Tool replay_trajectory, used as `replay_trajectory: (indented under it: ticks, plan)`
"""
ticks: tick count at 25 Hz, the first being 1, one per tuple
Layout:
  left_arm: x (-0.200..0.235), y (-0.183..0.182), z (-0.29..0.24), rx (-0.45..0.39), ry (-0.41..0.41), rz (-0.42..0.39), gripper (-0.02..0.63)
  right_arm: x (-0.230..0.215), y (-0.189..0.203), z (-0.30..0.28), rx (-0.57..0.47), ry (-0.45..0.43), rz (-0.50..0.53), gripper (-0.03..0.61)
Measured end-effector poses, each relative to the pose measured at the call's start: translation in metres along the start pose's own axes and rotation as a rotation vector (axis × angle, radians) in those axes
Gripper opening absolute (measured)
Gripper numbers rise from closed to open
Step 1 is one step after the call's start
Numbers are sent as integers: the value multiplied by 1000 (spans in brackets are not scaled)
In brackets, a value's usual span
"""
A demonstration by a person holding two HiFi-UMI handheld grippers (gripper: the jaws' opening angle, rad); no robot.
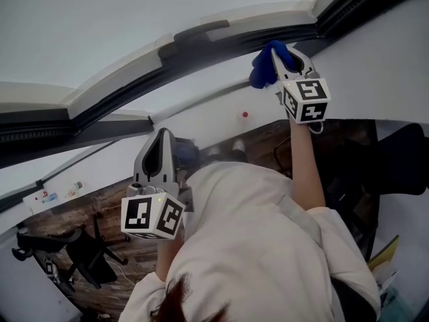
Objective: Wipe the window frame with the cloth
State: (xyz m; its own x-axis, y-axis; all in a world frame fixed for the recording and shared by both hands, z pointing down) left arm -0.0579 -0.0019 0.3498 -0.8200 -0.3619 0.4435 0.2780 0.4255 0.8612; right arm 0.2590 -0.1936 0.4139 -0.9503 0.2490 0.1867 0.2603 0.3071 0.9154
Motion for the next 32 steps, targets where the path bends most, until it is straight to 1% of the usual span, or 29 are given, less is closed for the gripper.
replay_trajectory:
  ticks: [3,7,12,15,17,19,21,24,32]
  plan:
    - [5,-3,-2,8,40,-2,5,29,-18,1,-35,-48,14,44]
    - [8,-5,6,8,64,-3,5,76,-35,-1,-63,-133,56,44]
    - [8,-3,19,7,69,4,5,133,-39,-5,-65,-266,119,44]
    - [6,0,27,11,71,10,6,159,-41,-7,-72,-326,150,44]
    - [5,2,32,9,69,15,5,171,-39,-11,-63,-338,176,44]
    - [6,3,37,7,66,10,5,176,-34,-16,-60,-332,185,44]
    - [7,2,41,6,58,1,5,177,-32,-18,-69,-325,173,44]
    - [9,3,48,3,45,-2,5,178,-31,-18,-83,-314,181,44]
    - [2,5,53,-1,51,-6,5,179,-30,-17,-97,-310,198,44]
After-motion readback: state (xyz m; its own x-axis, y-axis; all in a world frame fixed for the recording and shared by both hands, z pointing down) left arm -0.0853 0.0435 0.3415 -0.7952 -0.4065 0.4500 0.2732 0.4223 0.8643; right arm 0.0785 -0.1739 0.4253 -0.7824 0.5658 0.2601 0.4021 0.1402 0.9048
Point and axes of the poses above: the fingertips, and each gripper's own axes: z backward along the fingers, x to its left, y out of its underside, the point moved 9 cm from there along z, backward along the fingers, and after that the axes turned 14 degrees about y, right-handed, at the moved point
